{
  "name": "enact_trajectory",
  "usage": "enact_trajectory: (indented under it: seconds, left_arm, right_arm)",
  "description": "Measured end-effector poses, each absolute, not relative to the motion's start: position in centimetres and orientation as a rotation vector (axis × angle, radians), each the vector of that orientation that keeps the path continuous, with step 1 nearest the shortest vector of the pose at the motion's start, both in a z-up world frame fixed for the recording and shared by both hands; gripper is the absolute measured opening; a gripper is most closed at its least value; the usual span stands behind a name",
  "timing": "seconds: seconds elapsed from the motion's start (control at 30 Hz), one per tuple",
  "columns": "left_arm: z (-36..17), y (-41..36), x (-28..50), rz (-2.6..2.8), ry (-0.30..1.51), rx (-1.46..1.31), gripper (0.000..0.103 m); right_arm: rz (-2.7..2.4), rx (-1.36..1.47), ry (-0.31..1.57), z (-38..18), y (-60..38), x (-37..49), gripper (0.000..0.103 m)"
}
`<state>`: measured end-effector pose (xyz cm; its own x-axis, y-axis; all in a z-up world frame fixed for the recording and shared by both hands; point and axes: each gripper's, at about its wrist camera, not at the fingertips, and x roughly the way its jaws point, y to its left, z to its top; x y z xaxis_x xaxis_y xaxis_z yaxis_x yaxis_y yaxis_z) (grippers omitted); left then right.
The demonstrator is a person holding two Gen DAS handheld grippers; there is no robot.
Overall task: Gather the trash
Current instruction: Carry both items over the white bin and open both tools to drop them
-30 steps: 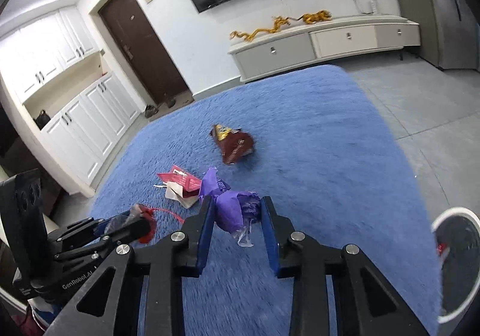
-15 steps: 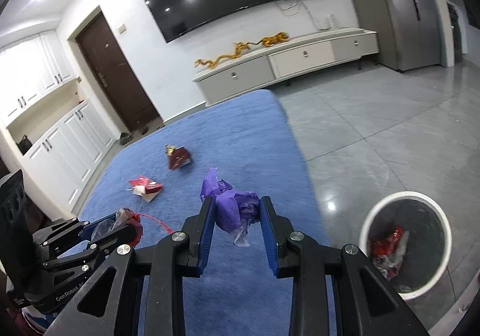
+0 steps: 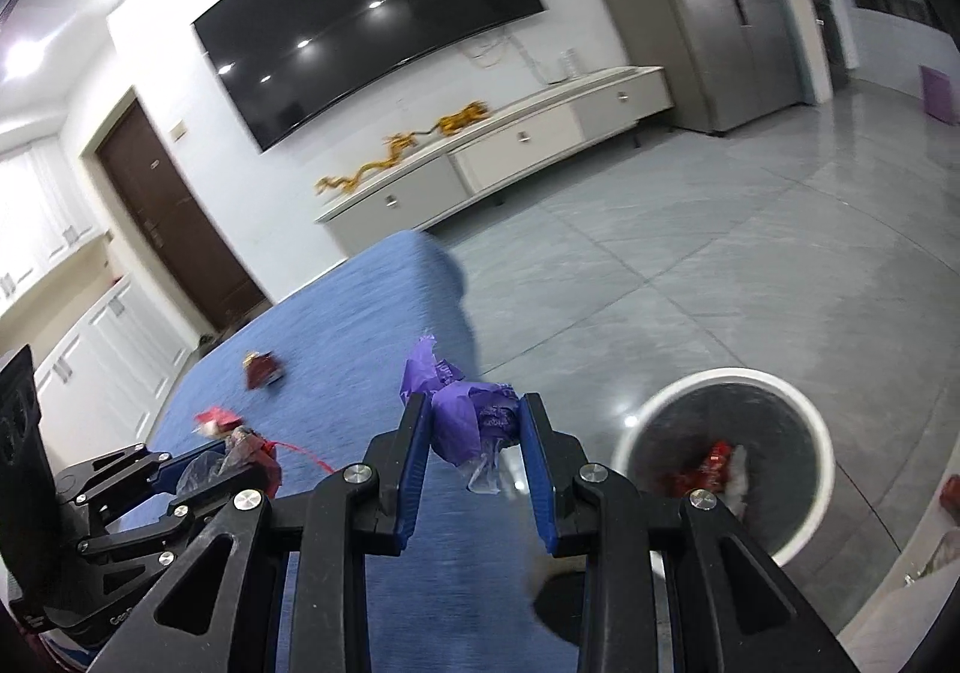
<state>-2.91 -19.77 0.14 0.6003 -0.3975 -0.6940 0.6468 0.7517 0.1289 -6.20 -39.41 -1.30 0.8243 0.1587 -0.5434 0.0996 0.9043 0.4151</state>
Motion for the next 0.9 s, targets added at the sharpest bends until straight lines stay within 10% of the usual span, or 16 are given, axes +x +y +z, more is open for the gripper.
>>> enact_trajectory:
  seconds: [0.9]
  left_arm:
    - [-4.6,-35.5,0.6,-0.789,0.751,0.539,0.025]
  right_arm:
    - [-0.264,0.561,0.743,-8.9,-51.0,-5.7,0.028]
